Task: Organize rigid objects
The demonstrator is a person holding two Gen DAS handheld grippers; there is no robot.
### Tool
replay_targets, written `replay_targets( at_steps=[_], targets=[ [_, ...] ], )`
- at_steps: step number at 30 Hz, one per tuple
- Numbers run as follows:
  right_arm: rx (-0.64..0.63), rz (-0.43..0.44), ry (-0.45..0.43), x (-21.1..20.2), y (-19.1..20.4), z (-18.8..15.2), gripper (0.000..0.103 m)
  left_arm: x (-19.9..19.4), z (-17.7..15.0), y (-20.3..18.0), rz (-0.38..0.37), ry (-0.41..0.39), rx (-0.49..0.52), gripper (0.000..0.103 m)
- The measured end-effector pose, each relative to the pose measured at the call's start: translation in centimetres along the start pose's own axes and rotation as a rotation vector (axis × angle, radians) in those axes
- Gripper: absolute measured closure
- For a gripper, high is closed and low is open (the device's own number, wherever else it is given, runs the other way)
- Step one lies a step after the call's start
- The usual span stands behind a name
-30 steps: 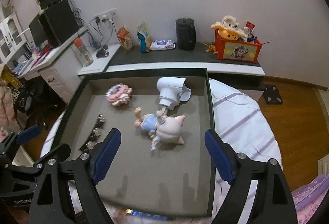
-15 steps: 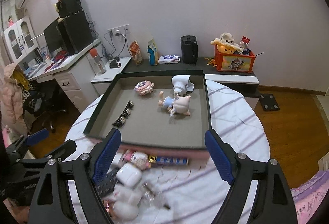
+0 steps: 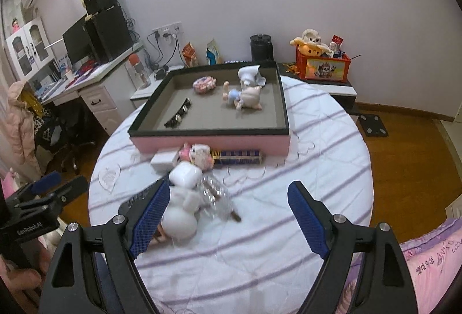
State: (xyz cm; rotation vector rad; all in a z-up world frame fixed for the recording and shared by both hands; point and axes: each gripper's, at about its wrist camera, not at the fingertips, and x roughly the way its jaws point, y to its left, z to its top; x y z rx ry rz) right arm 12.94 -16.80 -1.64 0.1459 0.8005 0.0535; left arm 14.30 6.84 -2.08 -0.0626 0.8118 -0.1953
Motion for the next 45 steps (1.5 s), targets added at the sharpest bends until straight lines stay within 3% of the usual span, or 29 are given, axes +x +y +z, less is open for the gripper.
replay_targets(
  at_steps=[19,31,43,45],
  targets=[
    [0.007,-0.013,0.043,0.7,-0.7,-1.8,0.018,0.7,-2.6,0.6,0.019,0.044,0.022,0.001],
    [0.000,-0.017,0.081,1.9,-0.9,-2.3,0.018,1.8,-5.1,-1.1,-0.029,0.090,0.084,0.001],
    [-0.022,-0.014,0.129,4.4,-1.4,-2.6,0.018,5.0,-5.8,-2.7,-0.028,0.140,0.104,0.001],
    [-0.037,-0.015,0.142,5.1,-1.2,-2.7,0.018,5.4,-5.9,-2.8,-0.028,0.151,0.102,0.005]
  ],
)
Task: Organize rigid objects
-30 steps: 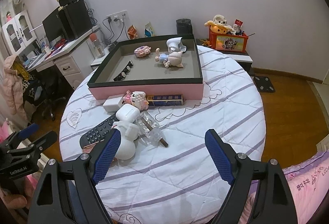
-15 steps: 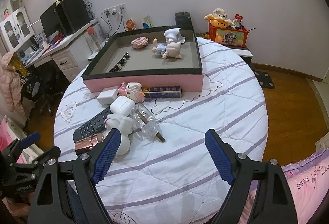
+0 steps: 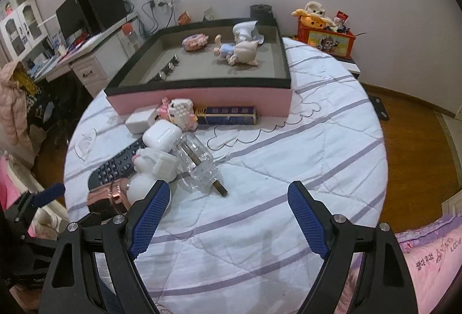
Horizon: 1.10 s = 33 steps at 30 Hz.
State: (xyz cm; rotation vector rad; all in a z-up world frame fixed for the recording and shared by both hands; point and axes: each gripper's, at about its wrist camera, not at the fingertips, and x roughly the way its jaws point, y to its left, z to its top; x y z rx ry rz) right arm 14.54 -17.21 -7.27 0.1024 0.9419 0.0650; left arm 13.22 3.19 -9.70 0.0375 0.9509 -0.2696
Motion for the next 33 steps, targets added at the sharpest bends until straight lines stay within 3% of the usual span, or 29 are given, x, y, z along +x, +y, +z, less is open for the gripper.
replay_targets(
  at_steps=[14,17,19,22,26,33],
  targets=[
    [-0.090,0.068,0.086,4.5,0.3,0.0,0.018,2.2,0.6,-2.8,-0.002,0.019,0.112,0.018],
    [-0.095,0.074,0.088,4.9,0.3,0.1,0.018,2.6,1.0,-3.5,-0.022,0.019,0.154,0.030],
    [-0.091,0.078,0.088,5.1,0.2,0.2,0.018,2.8,1.2,-3.8,-0.014,0.020,0.175,0.030],
    [-0.086,0.081,0.091,5.5,0.0,0.5,0.018,2.7,1.2,-3.1,-0.048,0.015,0.164,0.035],
    [-0.091,0.079,0.090,5.8,0.2,0.6,0.018,2.1,1.2,-1.1,-0.111,0.002,0.110,0.052],
    [-0.099,0.082,0.074,6.3,0.6,0.8,0.018,2.1,1.1,-0.7,-0.145,-0.003,0.073,0.055]
  ],
)
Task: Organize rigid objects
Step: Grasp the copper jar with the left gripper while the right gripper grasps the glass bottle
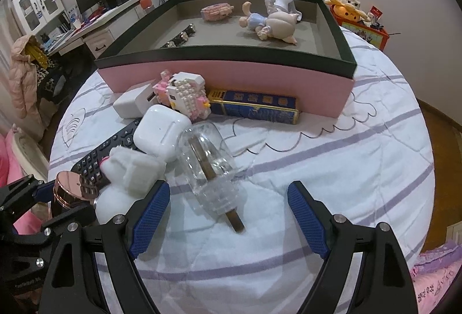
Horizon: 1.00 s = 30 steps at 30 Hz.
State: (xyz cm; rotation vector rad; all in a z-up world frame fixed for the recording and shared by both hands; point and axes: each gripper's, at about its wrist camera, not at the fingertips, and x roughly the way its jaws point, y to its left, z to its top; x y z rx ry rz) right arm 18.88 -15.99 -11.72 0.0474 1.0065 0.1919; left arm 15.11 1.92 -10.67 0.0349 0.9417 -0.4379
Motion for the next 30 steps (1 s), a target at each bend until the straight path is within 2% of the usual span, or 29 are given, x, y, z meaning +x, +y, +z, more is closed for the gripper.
replay_targets(
  at_steps=[3,8,10,13,14,16,21,22,30],
  targets=[
    [-0.008,-0.014,0.004,0.3,0.1,-0.1,0.026,-0.3,-0.2,0.5,-0.016,-0.004,-0.028,0.055],
    [0.030,-0.014,-0.011,-0.2,-0.6,-0.1,0.057,-0.2,-0.4,0.3,0.002,-0.006,-0.032,0.054],
    [0.034,-0.015,-0.008,-0.3,-0.8,0.0,0.058,-0.1,-0.3,0.2,-0.001,-0.008,-0.043,0.048],
    [0.022,-0.034,-0.012,-0.1,-0.5,0.1,0.057,0.1,-0.2,-0.2,0.007,-0.012,-0.028,0.047],
    [0.020,-0.038,-0.012,0.0,-0.3,0.1,0.057,0.0,-0.3,-0.1,0.003,-0.012,-0.031,0.047],
    [0.013,-0.046,-0.016,0.2,-0.1,0.2,0.057,-0.1,-0.3,0.3,-0.026,-0.011,-0.057,0.056],
    [0.021,-0.035,-0.027,0.4,-0.3,0.6,0.058,-0.3,-0.6,0.3,-0.033,-0.014,-0.066,0.056],
    [0.022,-0.027,-0.029,0.4,-0.3,0.7,0.068,-0.4,-0.6,0.4,-0.037,-0.014,-0.070,0.056],
    [0.057,0.000,-0.044,-0.3,-0.7,0.5,0.069,-1.0,-0.3,1.4,-0.059,-0.012,-0.117,0.056]
  ],
)
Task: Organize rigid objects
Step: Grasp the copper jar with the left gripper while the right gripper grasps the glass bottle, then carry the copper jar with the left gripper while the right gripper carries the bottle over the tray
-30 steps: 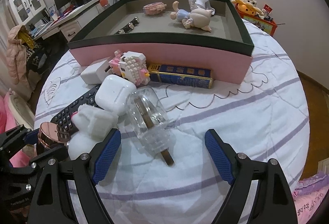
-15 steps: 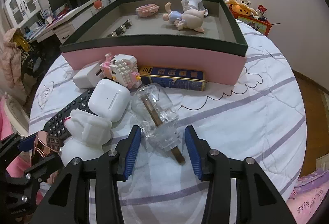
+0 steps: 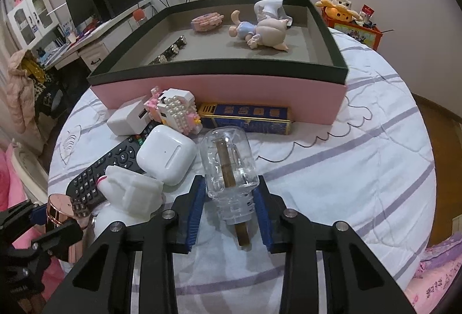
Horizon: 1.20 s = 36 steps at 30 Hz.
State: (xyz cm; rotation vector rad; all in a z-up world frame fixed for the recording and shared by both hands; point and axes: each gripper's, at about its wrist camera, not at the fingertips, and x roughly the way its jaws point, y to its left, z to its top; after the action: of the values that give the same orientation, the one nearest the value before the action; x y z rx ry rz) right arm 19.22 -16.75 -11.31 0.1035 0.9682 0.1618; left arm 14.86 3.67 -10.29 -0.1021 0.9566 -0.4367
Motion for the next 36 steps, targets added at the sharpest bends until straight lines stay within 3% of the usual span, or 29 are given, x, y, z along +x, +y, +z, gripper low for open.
replay_targets(
  at_steps=[11,20,28,36],
  targets=[
    [0.038,0.041,-0.052,-2.7,-0.7,0.9,0.069,-2.8,1.7,0.0,-0.022,-0.056,0.000,0.056],
    [0.016,0.068,-0.146,-5.6,0.1,5.0,0.069,-4.4,8.2,0.3,0.004,-0.156,0.030,0.056],
    [0.013,0.044,-0.195,-5.7,-0.4,10.8,0.069,-1.8,15.1,-0.1,0.008,-0.174,0.050,0.056],
    [0.071,0.042,-0.131,-1.5,-2.1,13.6,0.069,4.2,19.1,-0.9,0.001,-0.106,0.047,0.056]
  ],
)
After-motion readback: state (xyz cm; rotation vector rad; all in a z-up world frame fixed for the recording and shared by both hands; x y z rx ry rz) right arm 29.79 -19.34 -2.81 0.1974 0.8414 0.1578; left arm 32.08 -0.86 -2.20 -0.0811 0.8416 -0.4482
